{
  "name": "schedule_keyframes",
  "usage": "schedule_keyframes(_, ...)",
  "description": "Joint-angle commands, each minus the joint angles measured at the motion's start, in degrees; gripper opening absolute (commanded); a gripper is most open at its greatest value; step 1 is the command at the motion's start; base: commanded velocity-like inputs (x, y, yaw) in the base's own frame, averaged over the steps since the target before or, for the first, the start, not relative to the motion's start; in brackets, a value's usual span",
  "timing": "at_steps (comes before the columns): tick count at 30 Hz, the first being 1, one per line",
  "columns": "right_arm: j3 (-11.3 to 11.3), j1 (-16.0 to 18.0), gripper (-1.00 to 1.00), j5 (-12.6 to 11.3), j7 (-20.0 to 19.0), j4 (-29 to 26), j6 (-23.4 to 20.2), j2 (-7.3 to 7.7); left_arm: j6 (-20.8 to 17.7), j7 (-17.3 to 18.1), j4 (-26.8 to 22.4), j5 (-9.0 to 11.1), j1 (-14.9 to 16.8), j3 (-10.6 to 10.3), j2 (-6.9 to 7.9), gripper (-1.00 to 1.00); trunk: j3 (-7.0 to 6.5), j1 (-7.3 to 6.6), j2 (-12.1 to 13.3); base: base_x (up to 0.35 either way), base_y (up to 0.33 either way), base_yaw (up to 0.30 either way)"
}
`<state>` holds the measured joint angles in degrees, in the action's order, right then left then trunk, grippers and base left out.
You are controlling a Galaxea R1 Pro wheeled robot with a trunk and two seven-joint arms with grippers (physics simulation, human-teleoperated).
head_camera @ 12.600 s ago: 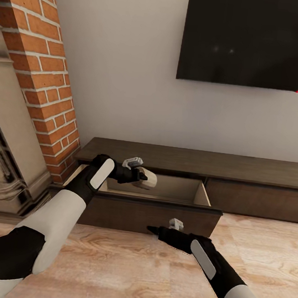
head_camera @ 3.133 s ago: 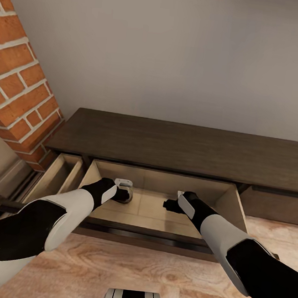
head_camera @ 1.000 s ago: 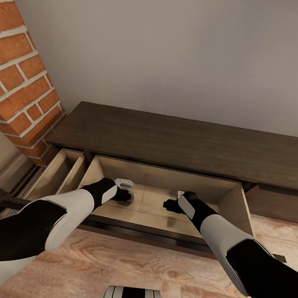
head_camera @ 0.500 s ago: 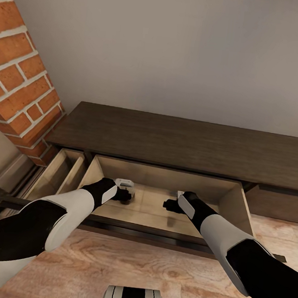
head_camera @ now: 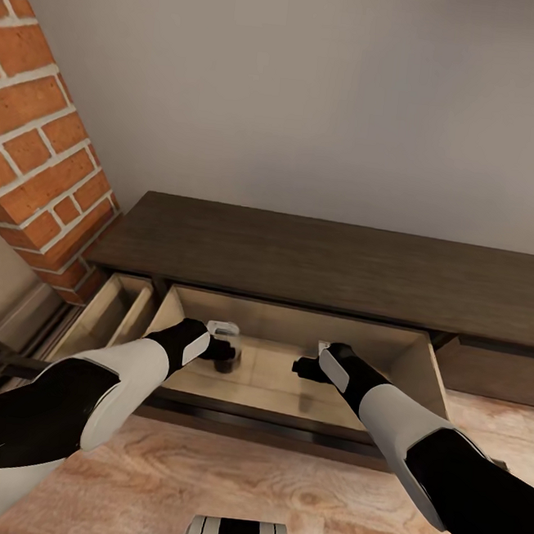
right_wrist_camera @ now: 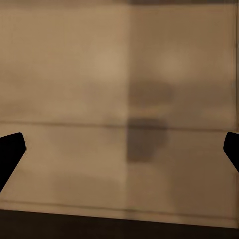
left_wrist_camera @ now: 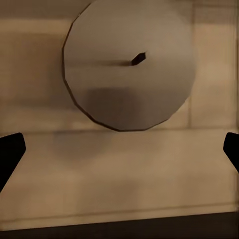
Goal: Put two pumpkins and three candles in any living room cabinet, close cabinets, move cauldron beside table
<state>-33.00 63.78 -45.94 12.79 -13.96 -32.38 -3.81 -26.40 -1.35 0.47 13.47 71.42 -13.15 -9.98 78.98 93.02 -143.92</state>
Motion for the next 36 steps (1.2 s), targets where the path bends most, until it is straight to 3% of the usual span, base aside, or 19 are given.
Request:
schedule_keyframes(1, -0.39, 0.02, 1.00, -0.62, 0.55, -0.10, -0.27, 0.03, -0.81, -0.14, -0.16, 0.60, 0.04, -0.41, -0.02, 1.00, -0.19, -0.03, 0.00, 0.000, 0.000, 0.000)
schedule_keyframes(9, -0.24, 0.02, 1.00, -0.76, 0.80, -0.05, -0.74, 0.04, -5.87, -0.22, -2.71, 0.60, 0.04, -0.39, -0.02, 1.00, -0.63, -0.08, 0.03, 0.000, 0.000, 0.000)
schedule_keyframes(17, -0.29, 0.02, 1.00, -0.81, 0.82, -0.02, -3.00, 0.03, -6.37, -0.29, -2.84, 0.60, 0.04, -0.39, -0.02, 1.00, -0.63, -0.08, 0.03, 0.000, 0.000, 0.000)
schedule_keyframes(36, -0.23, 0.02, 1.00, -0.90, 0.82, -0.02, -3.04, 0.03, -6.38, -0.47, -2.84, 0.60, 0.04, -0.39, -0.02, 1.00, -0.63, -0.08, 0.03, -0.077, 0.000, 0.000)
